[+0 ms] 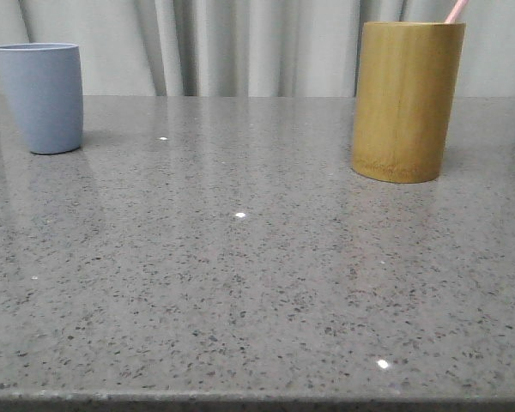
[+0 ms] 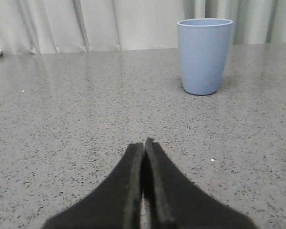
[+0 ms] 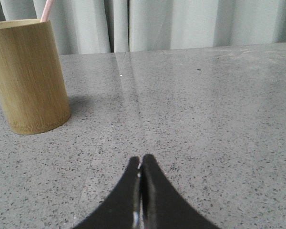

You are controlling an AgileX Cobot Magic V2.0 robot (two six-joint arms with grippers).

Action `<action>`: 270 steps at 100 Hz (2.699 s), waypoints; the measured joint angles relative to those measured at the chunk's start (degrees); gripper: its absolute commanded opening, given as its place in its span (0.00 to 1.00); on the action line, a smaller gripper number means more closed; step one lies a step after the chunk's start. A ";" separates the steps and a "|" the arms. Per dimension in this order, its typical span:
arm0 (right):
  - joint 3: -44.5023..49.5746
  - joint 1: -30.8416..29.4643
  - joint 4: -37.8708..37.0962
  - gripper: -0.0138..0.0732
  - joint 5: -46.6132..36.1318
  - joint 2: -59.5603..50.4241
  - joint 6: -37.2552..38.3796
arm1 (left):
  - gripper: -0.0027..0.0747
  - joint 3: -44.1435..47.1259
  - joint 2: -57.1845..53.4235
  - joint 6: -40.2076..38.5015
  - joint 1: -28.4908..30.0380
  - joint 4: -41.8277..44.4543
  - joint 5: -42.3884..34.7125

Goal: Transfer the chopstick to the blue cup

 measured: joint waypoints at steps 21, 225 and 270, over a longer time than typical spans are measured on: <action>0.00 0.00 0.00 0.09 0.00 0.00 0.00 | 0.01 0.00 0.00 0.00 0.00 0.00 0.00; -44.33 0.00 0.91 0.51 43.04 30.41 0.00 | 0.71 -48.29 36.60 0.00 0.00 -12.20 40.90; -44.34 0.00 0.91 0.73 43.04 30.41 0.00 | 0.78 -48.29 36.65 0.00 0.00 -12.41 41.02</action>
